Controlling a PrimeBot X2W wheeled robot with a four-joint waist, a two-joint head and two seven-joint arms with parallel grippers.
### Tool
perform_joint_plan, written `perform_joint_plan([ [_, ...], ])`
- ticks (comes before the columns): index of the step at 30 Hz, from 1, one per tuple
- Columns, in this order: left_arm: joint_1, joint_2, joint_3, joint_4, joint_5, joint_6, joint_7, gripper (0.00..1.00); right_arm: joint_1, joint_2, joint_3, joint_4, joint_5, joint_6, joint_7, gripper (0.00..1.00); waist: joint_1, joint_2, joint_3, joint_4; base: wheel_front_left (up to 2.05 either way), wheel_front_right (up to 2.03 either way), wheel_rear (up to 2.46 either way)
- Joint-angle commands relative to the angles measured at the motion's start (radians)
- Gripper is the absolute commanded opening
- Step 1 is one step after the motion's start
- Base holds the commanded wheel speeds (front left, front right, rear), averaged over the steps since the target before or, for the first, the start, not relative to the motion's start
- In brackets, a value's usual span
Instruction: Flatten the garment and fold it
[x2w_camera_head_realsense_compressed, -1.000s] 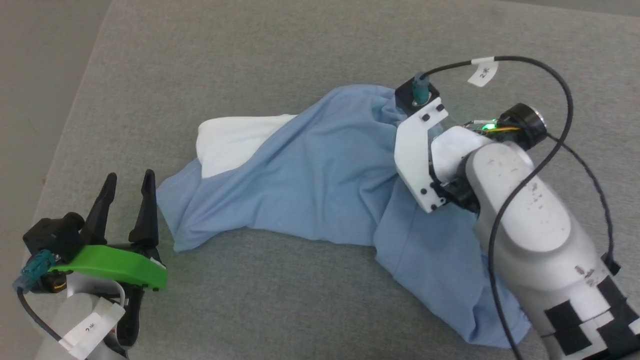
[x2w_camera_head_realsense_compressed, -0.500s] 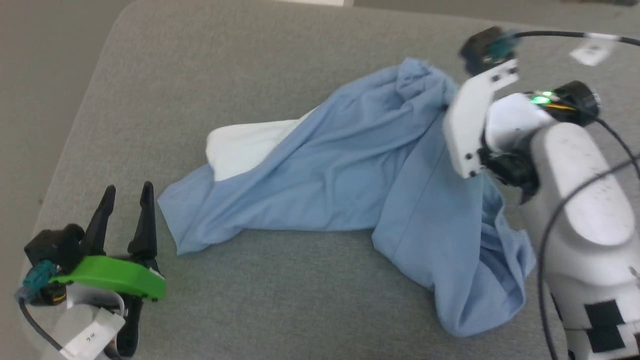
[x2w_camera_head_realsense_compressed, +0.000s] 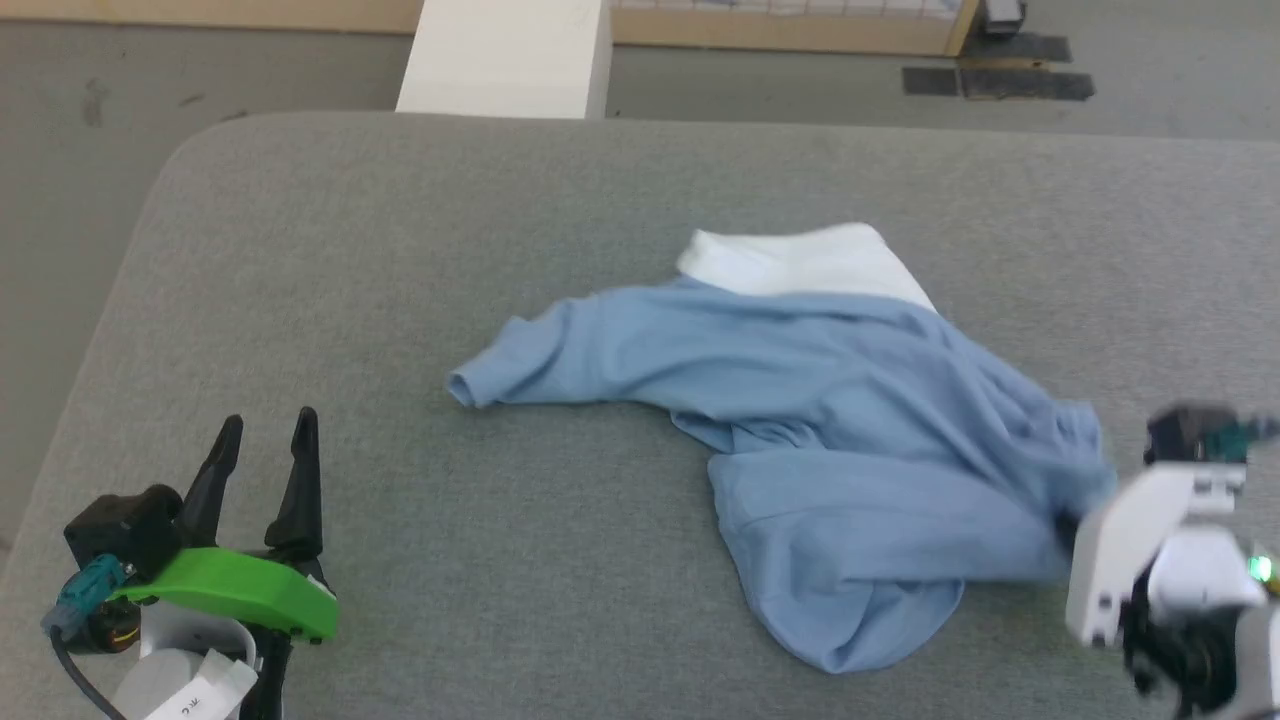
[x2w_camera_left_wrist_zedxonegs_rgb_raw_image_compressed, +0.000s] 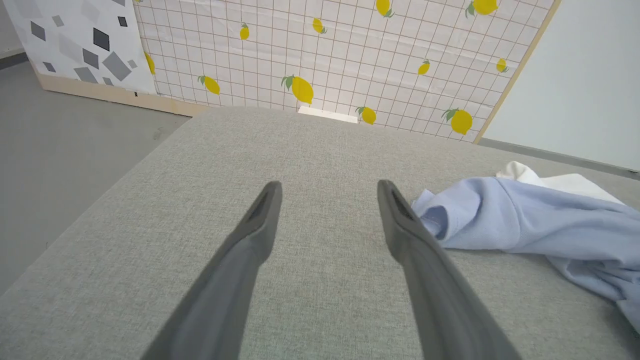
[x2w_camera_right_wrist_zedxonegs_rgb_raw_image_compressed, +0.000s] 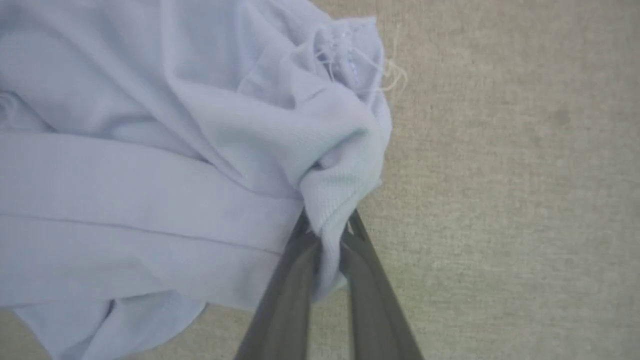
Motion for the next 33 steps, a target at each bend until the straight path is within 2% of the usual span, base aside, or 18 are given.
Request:
perform_joint_plan([
  [1,0.013,0.0,-0.001,-0.006,-0.012,0.006,0.003,1.0,0.033,0.003,-0.006,0.0,0.013,-0.002,0.001,0.0,0.0,0.0044,-0.02,-0.02,0.0,0.0,0.0],
  [5,0.022,0.001,-0.003,-0.013,-0.017,0.011,0.012,1.0,0.098,0.009,0.001,0.037,0.072,-0.002,-0.022,0.0,0.0,0.0044,-0.031,-0.024,0.0,0.0,0.0],
  [6,0.025,0.001,-0.004,-0.014,-0.019,0.013,0.014,1.0,0.104,0.009,0.007,0.043,0.093,-0.002,-0.045,0.33,0.0,0.0044,-0.035,-0.025,0.0,0.0,0.0],
  [7,0.034,0.0,-0.005,-0.017,-0.021,0.018,0.018,1.0,0.106,0.009,0.01,0.046,0.125,-0.002,-0.114,1.0,0.0,0.0044,-0.049,-0.027,0.0,0.0,0.0],
  [16,0.068,-0.01,-0.02,-0.028,-0.023,0.036,0.032,1.0,0.114,0.009,-0.098,-0.055,0.2,-0.002,-0.407,1.0,0.0,0.0044,-0.095,-0.032,0.0,0.0,0.0],
  [23,0.074,-0.015,-0.046,-0.036,-0.028,0.039,0.069,1.0,0.146,0.009,-0.123,-0.078,0.216,-0.002,-0.468,1.0,0.0,0.0044,-0.114,-0.042,0.0,0.0,0.0],
  [27,0.01,-0.008,-0.079,-0.029,-0.034,0.032,0.155,1.0,0.149,0.009,-0.12,-0.079,0.206,-0.002,-0.462,1.0,0.0,0.0044,-0.113,-0.045,0.0,0.0,0.0],
  [33,-0.214,0.015,-0.184,0.018,-0.053,-0.001,0.432,1.0,0.141,0.009,-0.107,-0.091,0.195,-0.002,-0.45,1.0,0.0,0.0044,-0.079,-0.051,0.0,0.0,0.0],
])
